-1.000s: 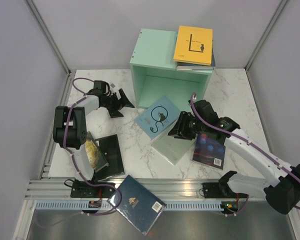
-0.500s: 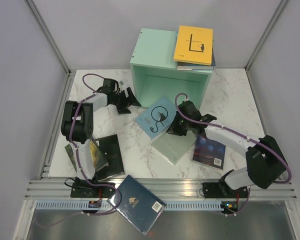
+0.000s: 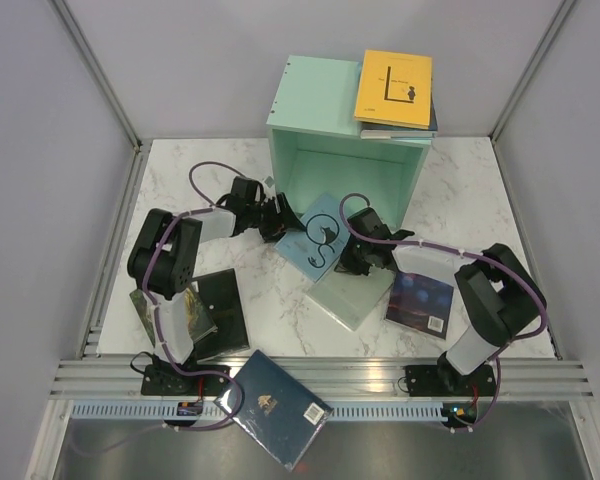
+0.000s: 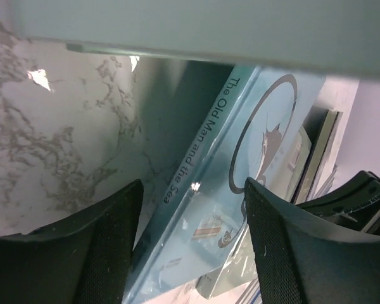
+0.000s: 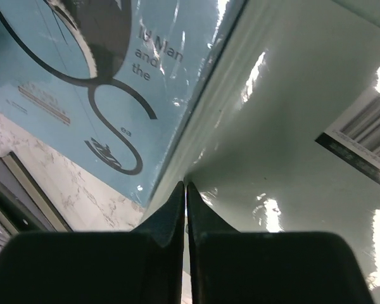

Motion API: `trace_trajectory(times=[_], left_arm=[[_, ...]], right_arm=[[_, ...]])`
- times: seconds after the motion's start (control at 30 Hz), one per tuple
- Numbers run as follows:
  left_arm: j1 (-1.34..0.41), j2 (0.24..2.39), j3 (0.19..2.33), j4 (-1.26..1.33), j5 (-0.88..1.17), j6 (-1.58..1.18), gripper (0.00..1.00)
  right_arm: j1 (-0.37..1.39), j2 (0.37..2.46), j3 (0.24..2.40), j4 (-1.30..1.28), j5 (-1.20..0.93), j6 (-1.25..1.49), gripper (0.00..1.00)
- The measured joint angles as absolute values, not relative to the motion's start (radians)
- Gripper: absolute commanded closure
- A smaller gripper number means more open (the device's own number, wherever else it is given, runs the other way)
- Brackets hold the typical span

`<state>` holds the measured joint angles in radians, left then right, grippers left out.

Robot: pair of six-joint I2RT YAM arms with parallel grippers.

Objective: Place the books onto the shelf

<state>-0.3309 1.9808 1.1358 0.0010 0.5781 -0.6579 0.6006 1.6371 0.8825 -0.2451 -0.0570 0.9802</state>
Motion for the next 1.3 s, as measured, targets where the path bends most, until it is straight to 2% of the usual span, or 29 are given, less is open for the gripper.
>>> trace_trajectory(times=[0.2, 0.33, 0.4, 0.43, 0.5, 0.53, 0.7, 0.8, 0.83, 0.9, 1.07, 1.17, 1.27, 1.3], left_arm=[[-0.345, 1.977, 1.043, 0.168, 0.637, -0.730, 0.40], [-0.344, 1.972, 1.007, 0.225, 0.667, -0.754, 0.61], [-0.344, 1.961, 0.990, 0.252, 0.686, -0.772, 0.64], [-0.344, 1.956, 0.979, 0.268, 0.698, -0.785, 0.74], [-0.345, 1.945, 0.952, 0.297, 0.743, -0.802, 0.85], [-0.347, 1.935, 0.935, 0.307, 0.769, -0.807, 0.97], [-0.375, 1.837, 0.820, 0.346, 0.878, -0.840, 0.98], [-0.404, 1.745, 0.748, 0.333, 0.903, -0.851, 0.98], [-0.410, 1.707, 0.728, 0.313, 0.901, -0.851, 0.98], [-0.410, 1.620, 0.699, 0.233, 0.872, -0.844, 0.98], [-0.398, 1.423, 0.687, 0.063, 0.784, -0.794, 0.98], [-0.400, 1.395, 0.698, 0.014, 0.738, -0.767, 0.98], [-0.406, 1.399, 0.698, -0.038, 0.682, -0.762, 0.98], [-0.406, 1.394, 0.698, -0.061, 0.664, -0.762, 0.98]], right_arm=[[0.596, 1.675, 0.875, -0.157, -0.078, 0.981, 1.00], [0.589, 1.682, 0.873, -0.150, -0.103, 0.979, 1.00], [0.588, 1.680, 0.869, -0.146, -0.107, 0.978, 1.00], [0.587, 1.678, 0.864, -0.142, -0.109, 0.977, 1.00], [0.587, 1.669, 0.852, -0.130, -0.110, 0.974, 1.00], [0.587, 1.662, 0.846, -0.131, -0.110, 0.973, 1.00], [0.585, 1.617, 0.813, -0.149, -0.104, 0.955, 0.97], [0.584, 1.577, 0.810, -0.201, -0.088, 0.935, 0.84], [0.582, 1.555, 0.810, -0.227, -0.081, 0.926, 0.74], [0.577, 1.489, 0.817, -0.281, -0.072, 0.910, 0.61], [0.565, 1.314, 0.873, -0.358, -0.070, 0.883, 0.56], [0.560, 1.234, 0.889, -0.376, -0.073, 0.875, 0.55], [0.551, 1.199, 0.891, -0.405, -0.084, 0.866, 0.43], [0.549, 1.195, 0.892, -0.417, -0.088, 0.862, 0.32]])
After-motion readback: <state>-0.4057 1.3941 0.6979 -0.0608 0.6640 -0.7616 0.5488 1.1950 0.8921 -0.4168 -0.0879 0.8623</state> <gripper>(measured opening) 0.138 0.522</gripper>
